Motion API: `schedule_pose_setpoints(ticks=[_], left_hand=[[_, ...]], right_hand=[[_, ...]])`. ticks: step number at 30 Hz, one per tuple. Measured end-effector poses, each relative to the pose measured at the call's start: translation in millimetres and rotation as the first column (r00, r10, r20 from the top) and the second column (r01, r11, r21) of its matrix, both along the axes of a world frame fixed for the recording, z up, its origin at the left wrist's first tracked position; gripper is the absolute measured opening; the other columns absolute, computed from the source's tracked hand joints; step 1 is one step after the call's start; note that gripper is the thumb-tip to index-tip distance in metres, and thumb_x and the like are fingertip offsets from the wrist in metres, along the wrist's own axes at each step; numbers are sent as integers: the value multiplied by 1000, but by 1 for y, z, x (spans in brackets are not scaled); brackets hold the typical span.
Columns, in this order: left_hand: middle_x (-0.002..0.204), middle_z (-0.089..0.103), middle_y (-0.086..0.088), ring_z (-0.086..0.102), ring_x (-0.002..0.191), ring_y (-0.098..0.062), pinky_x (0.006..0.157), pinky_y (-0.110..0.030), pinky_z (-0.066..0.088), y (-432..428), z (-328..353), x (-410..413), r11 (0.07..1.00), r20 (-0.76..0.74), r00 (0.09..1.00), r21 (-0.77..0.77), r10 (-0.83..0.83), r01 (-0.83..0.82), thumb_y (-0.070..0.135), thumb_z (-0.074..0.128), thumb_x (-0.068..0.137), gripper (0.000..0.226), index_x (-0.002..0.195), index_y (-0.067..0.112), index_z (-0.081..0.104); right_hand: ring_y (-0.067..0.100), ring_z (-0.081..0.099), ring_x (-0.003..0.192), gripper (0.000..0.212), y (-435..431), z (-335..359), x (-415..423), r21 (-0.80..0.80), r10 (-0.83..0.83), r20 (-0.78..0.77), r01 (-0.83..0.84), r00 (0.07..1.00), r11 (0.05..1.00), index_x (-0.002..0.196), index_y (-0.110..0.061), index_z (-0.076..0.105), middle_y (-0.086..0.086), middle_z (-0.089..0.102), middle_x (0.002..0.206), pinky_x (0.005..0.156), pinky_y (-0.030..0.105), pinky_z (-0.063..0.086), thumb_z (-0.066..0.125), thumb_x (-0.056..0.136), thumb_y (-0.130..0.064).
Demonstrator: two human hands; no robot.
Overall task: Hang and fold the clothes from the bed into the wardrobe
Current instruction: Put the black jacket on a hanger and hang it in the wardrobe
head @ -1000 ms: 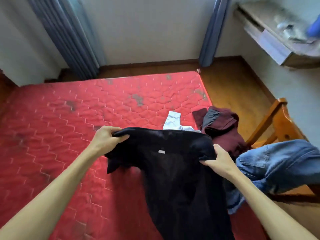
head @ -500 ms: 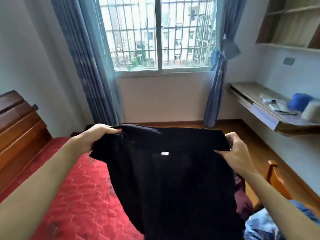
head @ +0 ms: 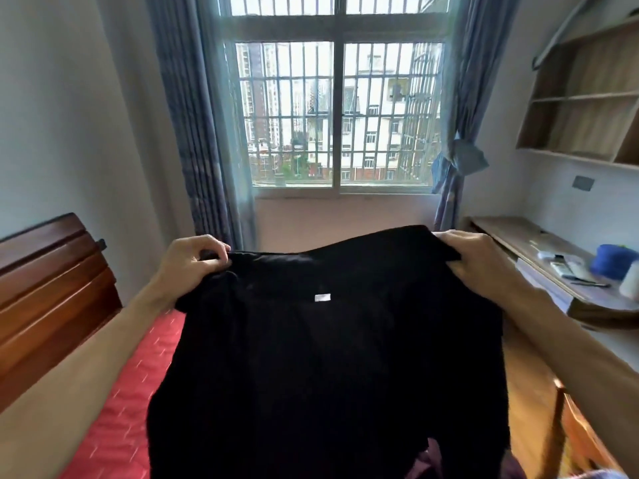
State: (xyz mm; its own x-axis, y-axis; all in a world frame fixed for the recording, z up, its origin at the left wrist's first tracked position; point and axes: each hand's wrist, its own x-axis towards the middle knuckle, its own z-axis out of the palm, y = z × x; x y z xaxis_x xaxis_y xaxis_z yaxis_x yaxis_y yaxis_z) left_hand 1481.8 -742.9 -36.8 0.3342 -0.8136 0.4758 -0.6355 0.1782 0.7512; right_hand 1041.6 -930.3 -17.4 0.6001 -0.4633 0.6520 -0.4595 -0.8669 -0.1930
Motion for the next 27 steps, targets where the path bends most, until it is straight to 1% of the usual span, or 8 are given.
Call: schedule_pose_setpoints(ticks=[4,7,10,12,16,22,24,27], left_hand=[[98,68,10,65,94,-3,98,-30,47,10,9,10,990,427,904,138,-40,-22,-2,73,80,54,69,51,74],[106,55,18,60,97,-1,96,-33,48,25,14,3,946,536,842,297,-51,-132,54,59,81,20,93,53,74],[112,43,18,59,94,-5,89,-29,48,32,10,6,872,662,746,406,-75,-273,93,55,61,61,108,57,65],[111,40,15,61,86,-9,81,-28,51,33,8,10,874,738,669,379,-88,-303,81,70,61,53,107,57,64],[117,49,9,63,87,-17,77,-38,54,32,14,27,928,786,617,211,26,-308,30,76,76,19,81,47,70],[123,61,-13,52,118,-39,98,-56,40,33,4,59,904,888,375,-94,265,-417,17,78,67,23,90,16,78],[110,65,-8,60,108,-37,89,-52,47,35,-1,59,906,882,394,-82,260,-415,13,82,68,23,90,12,74],[89,69,0,68,86,-30,67,-39,50,38,-3,55,904,766,592,33,251,-426,28,73,87,12,90,18,68]], right_hand=[[20,64,83,83,-8,12,8,332,-168,-72,182,983,926,136,-33,36,3,67,91,80,30,43,86,70,-40],[18,60,76,66,-11,16,14,290,-158,-52,166,986,943,103,-22,45,-1,64,85,72,26,41,90,60,-45],[11,59,74,51,-11,26,19,260,-88,-128,119,988,958,85,-15,59,-5,66,78,68,5,40,92,56,-42],[1,62,77,39,-13,30,20,283,-68,-187,120,980,951,83,-24,69,-11,70,79,73,4,43,91,59,-44],[2,65,79,25,-17,25,20,116,-168,-269,205,948,972,88,-43,73,-25,66,74,78,33,52,75,72,-61],[13,52,67,60,-11,37,24,-76,-326,-328,319,887,945,55,-33,50,-17,50,56,66,30,41,33,67,-89],[13,57,66,69,-14,46,21,-52,-315,-211,311,925,949,60,-30,61,-14,57,57,66,31,48,33,69,-93],[15,63,65,71,-15,48,22,8,-333,55,333,941,943,70,-25,73,-9,65,60,68,36,54,41,72,-89]])
